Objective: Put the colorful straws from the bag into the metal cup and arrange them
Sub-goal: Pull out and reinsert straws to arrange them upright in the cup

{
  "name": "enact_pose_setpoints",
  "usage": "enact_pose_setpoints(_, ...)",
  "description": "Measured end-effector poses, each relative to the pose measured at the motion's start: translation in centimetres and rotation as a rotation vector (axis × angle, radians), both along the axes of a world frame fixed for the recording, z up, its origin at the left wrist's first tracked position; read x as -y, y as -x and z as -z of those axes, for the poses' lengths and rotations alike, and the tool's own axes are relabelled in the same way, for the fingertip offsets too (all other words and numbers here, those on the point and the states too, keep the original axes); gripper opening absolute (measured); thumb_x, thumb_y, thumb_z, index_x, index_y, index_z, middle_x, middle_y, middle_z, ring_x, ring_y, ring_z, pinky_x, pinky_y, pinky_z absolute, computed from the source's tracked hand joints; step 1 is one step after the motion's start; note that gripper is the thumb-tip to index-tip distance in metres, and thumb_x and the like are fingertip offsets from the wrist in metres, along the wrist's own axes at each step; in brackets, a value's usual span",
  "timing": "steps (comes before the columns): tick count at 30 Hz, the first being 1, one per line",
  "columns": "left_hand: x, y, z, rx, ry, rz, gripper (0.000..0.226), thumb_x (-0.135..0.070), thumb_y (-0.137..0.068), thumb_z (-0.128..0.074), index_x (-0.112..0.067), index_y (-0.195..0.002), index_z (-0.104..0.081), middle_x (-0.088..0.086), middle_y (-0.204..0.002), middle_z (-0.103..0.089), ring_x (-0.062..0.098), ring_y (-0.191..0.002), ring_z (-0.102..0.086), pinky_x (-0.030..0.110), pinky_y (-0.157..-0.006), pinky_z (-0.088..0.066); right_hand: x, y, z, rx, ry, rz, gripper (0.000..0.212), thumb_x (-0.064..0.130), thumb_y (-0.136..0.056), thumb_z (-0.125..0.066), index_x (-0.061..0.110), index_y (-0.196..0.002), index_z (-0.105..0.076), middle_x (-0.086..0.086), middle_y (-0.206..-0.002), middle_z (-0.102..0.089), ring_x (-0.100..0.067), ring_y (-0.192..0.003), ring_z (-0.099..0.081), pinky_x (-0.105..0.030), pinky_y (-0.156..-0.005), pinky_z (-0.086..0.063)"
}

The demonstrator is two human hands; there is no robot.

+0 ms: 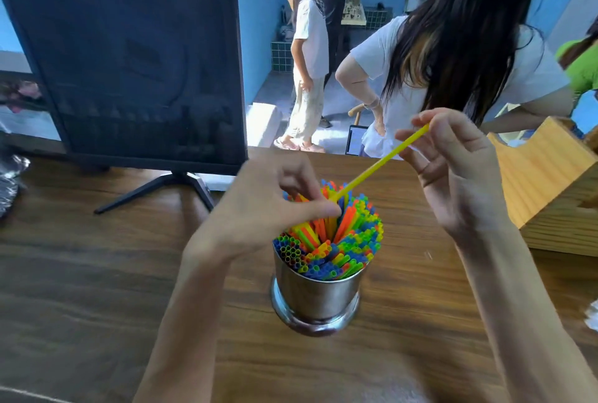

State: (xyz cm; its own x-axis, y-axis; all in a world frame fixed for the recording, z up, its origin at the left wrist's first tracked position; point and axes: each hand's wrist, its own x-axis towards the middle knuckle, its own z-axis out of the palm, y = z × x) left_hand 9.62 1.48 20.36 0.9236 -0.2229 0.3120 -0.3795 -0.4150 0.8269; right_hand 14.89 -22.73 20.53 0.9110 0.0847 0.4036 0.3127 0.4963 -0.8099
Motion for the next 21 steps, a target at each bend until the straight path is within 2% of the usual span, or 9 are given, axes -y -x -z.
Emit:
enact_pose_setpoints(3,0.5,-0.3,0.5,0.002,-0.136,0.015,0.016,-0.035,-0.082,-0.085,-0.029,-0.079,-0.07,-0.019,-0.081,-0.072,0.0,-0.078,-0.066,0.018,-0.073,-0.052,-0.6,0.4,0.0,0.153,0.169,0.156,0.013,0.034,-0.092,-0.073,0.033,-0.104,-0.072,0.004,-0.089,-0.074,-0.018,-0.083,-0.073,-0.027,-0.066,-0.058)
enact_pose_setpoints(5,0.4,-1.0,1.0,0.078,-0.116,-0.106,0.013,-0.034,-0.084,-0.083,-0.031,-0.081,-0.071,-0.025,-0.077,-0.065,-0.003,-0.071,-0.058,0.011,-0.066,-0.044,-1.1,0.6,0.3,0.279,0.29,0.268,0.019,0.021,-0.097,-0.069,0.031,-0.112,-0.063,0.005,-0.081,-0.073,-0.016,-0.074,-0.07,-0.026,-0.062,-0.056)
enact_pose_setpoints(8,0.2,-2.5,1.7,0.127,-0.047,-0.244,0.011,-0.033,-0.089,-0.078,-0.03,-0.081,-0.07,-0.022,-0.07,-0.059,0.0,-0.062,-0.05,0.009,-0.059,-0.038,-1.7,1.0,1.0,0.343,0.346,0.325,0.022,0.013,-0.098,-0.067,0.026,-0.109,-0.053,0.004,-0.08,-0.072,-0.014,-0.067,-0.068,-0.027,-0.061,-0.054)
enact_pose_setpoints(10,0.2,-3.5,2.3,0.078,-0.041,-0.289,0.005,-0.036,-0.094,-0.071,-0.034,-0.09,-0.073,-0.02,-0.074,-0.062,-0.003,-0.065,-0.053,0.014,-0.062,-0.039,-2.0,1.2,1.2,0.337,0.319,0.38,0.02,0.01,-0.099,-0.066,0.024,-0.106,-0.054,0.003,-0.081,-0.072,-0.014,-0.067,-0.067,-0.027,-0.061,-0.054)
enact_pose_setpoints(13,0.1,-4.5,3.1,-0.011,-0.127,-0.272,0.019,-0.049,-0.098,-0.06,-0.04,-0.107,-0.074,-0.023,-0.09,-0.067,-0.014,-0.082,-0.058,0.021,-0.069,-0.043,-2.2,1.6,1.2,0.357,0.329,0.45,0.019,0.013,-0.098,-0.067,0.025,-0.106,-0.055,0.006,-0.083,-0.072,-0.018,-0.074,-0.069,-0.027,-0.063,-0.053)
enact_pose_setpoints(15,0.1,-4.8,3.2,-0.065,-0.21,-0.228,0.029,-0.06,-0.093,-0.053,-0.046,-0.108,-0.073,-0.028,-0.096,-0.069,-0.014,-0.089,-0.06,0.026,-0.076,-0.048,-2.4,1.8,1.4,0.389,0.479,0.41,0.022,0.016,-0.094,-0.074,0.029,-0.104,-0.06,0.004,-0.085,-0.072,-0.022,-0.08,-0.07,-0.029,-0.068,-0.052)
enact_pose_setpoints(17,0.3,-5.1,3.0,-0.105,-0.314,-0.189,0.027,-0.064,-0.089,-0.053,-0.049,-0.099,-0.074,-0.029,-0.092,-0.07,-0.007,-0.09,-0.062,0.035,-0.082,-0.054,-2.5,1.9,2.0,0.427,0.705,0.327,0.019,0.019,-0.089,-0.08,0.029,-0.098,-0.067,0.005,-0.088,-0.072,-0.015,-0.084,-0.069,-0.028,-0.074,-0.052)
enact_pose_setpoints(19,0.5,-5.4,2.6,-0.116,-0.359,-0.157,0.017,-0.056,-0.092,-0.061,-0.047,-0.092,-0.076,-0.026,-0.089,-0.071,-0.002,-0.088,-0.063,0.04,-0.084,-0.056,-2.5,1.8,2.6,0.461,0.901,0.276,0.011,0.024,-0.084,-0.084,0.023,-0.09,-0.075,0.011,-0.091,-0.072,-0.012,-0.093,-0.066,-0.026,-0.081,-0.05)
enact_pose_setpoints(21,0.4,-5.6,2.3,-0.108,-0.371,-0.141,0.012,-0.048,-0.093,-0.067,-0.043,-0.09,-0.078,-0.023,-0.087,-0.071,-0.001,-0.086,-0.063,0.038,-0.082,-0.057,-2.5,1.8,3.1,0.453,0.995,0.252,0.009,0.025,-0.081,-0.086,0.021,-0.085,-0.079,0.012,-0.095,-0.072,-0.011,-0.102,-0.064,-0.029,-0.089,-0.049)
